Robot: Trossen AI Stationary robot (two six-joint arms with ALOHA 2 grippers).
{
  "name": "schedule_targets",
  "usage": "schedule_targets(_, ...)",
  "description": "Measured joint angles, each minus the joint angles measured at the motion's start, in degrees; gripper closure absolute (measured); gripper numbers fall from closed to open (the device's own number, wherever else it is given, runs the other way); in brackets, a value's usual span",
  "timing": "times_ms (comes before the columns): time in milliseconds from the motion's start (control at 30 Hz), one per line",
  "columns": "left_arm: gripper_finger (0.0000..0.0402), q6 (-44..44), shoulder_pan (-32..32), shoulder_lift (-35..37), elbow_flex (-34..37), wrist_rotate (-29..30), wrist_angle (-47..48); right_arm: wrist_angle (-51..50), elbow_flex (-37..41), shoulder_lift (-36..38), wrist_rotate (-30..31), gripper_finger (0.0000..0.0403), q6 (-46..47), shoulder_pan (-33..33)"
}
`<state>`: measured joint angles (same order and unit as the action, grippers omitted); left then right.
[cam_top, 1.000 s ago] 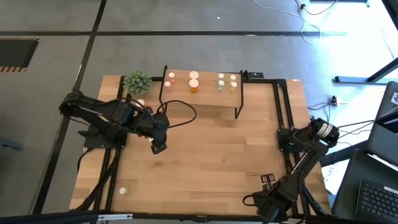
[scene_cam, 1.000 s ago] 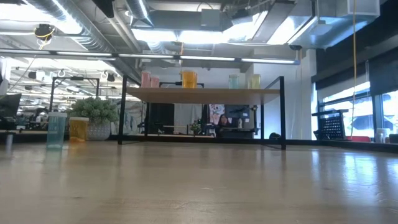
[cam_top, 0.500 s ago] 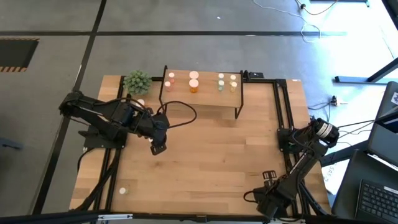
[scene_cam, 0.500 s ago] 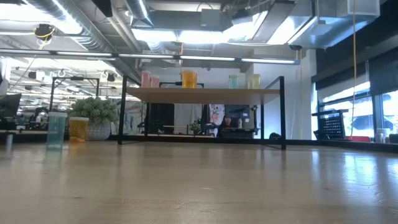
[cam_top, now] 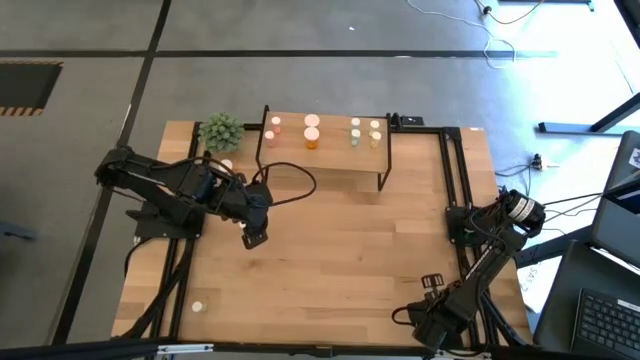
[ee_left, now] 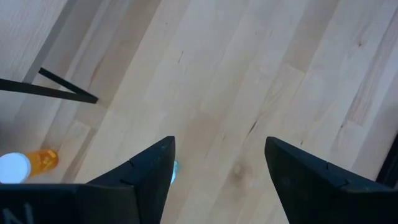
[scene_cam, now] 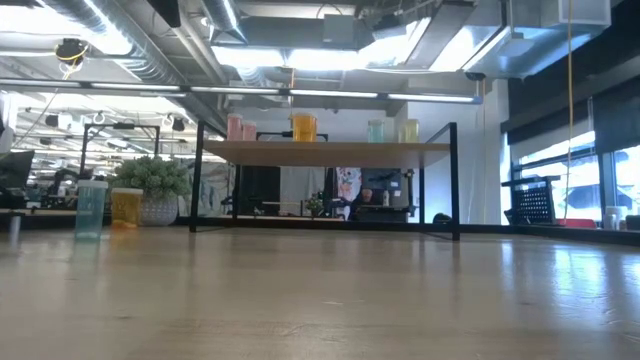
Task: Pick and place medicine bottles onto shelf by color
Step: Put the red medicine bottle on the shelf, aligned with the other red medicine bottle
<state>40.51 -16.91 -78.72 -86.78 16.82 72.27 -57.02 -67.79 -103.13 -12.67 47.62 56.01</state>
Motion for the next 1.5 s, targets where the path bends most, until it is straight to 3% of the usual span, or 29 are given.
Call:
schedule_targets(367, 0.0157, 0.0, 0.0, 0.0, 0.0, 0.0, 0.0, 0.0, 0.0, 0.0, -0.2, 0.0291, -0.5, -0.6)
schedule_targets(700, 0.0157, -0.2, 0.0, 0.0, 0.0, 0.0, 0.0, -0.2, 0.0, 0.0, -4.9, 0.0292, -4.9, -6.0)
schedule_targets(967, 0.0157, -0.6, 0.0, 0.0, 0.0, 0.0, 0.1, -0.7, 0.0, 0.0, -5.2, 0.0289, -11.4, -11.0)
schedule_targets(1267, 0.0157, -4.5, 0.0, 0.0, 0.0, 0.0, 0.1, -2.7, -1.2, 0.0, -5.6, 0.0289, -18.3, -19.7)
schedule_targets(1500, 0.0157, -6.6, 0.0, 0.0, 0.0, 0.4, 0.1, -3.9, -5.3, 0.0, -1.1, 0.029, -24.7, -29.4)
